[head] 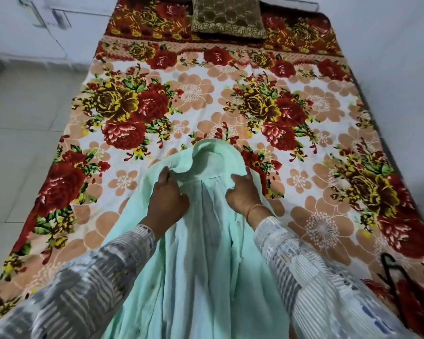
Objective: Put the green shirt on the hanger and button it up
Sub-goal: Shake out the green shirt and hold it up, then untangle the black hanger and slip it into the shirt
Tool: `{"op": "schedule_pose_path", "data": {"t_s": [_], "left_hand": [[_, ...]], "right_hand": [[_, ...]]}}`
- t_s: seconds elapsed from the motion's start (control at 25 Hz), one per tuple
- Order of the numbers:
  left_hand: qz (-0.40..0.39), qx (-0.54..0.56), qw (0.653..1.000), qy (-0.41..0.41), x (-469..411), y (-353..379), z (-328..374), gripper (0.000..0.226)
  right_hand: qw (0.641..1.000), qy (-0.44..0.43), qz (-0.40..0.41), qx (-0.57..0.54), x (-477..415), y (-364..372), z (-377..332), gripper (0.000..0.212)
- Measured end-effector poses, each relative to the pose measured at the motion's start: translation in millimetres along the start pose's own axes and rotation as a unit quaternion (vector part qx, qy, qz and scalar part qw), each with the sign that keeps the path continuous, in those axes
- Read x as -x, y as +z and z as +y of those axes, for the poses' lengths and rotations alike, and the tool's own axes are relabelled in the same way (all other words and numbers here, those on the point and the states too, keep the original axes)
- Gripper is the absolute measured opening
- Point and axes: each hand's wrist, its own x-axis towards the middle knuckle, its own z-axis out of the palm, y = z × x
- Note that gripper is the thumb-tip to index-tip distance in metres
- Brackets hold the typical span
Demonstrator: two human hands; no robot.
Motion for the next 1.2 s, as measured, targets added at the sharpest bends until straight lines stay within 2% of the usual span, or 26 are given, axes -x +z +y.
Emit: {"op": "schedule_pose_path", "data": {"t_s": [0.08, 0.16, 0.24, 0.36, 0.56, 0.72, 0.88, 1.04, 1.12, 1.2], "left_hand": [[0.018, -0.001, 1.000, 0.019, 7, 1, 1, 0.078], [0.055, 0.026, 0.996, 0.068, 18, 10, 22, 0.067], [0.044, 0.088, 0.989, 0.113, 30, 24, 56, 0.061], [0.027, 0.169, 0.979, 0.110, 41, 40, 109, 0.060], [0.016, 0.178, 0.979, 0.095, 62, 87, 176, 0.056], [-0.103, 0.216, 0.967, 0.092, 123, 175, 258, 0.050], [-0.210, 0.163, 0.961, 0.079, 158, 247, 334, 0.047], [-0.285, 0.130, 0.950, 0.020, 165, 287, 382, 0.043], [-0.297, 0.146, 0.944, -0.012, 168, 304, 391, 0.046], [-0.304, 0.187, 0.933, -0.052, 172, 327, 390, 0.040]], "right_hand": [[1.000, -0.028, 0.004, 0.009, 19, 0, 9, 0.057], [0.996, -0.060, 0.065, 0.020, 35, 1, 12, 0.052], [0.989, -0.086, 0.122, 0.005, 47, -1, 16, 0.048], [0.979, -0.089, 0.175, -0.058, 52, -18, 33, 0.045], [0.972, -0.058, 0.209, -0.093, 64, -69, 110, 0.042], [0.972, 0.066, 0.222, -0.035, 112, -114, 255, 0.040], [0.967, 0.159, 0.176, 0.090, 154, -135, 370, 0.038], [0.960, 0.240, 0.138, 0.048, 172, -145, 423, 0.045], [0.965, 0.223, 0.128, 0.050, 178, -148, 433, 0.039], [0.969, 0.200, 0.129, 0.067, 181, -156, 432, 0.029]]}}
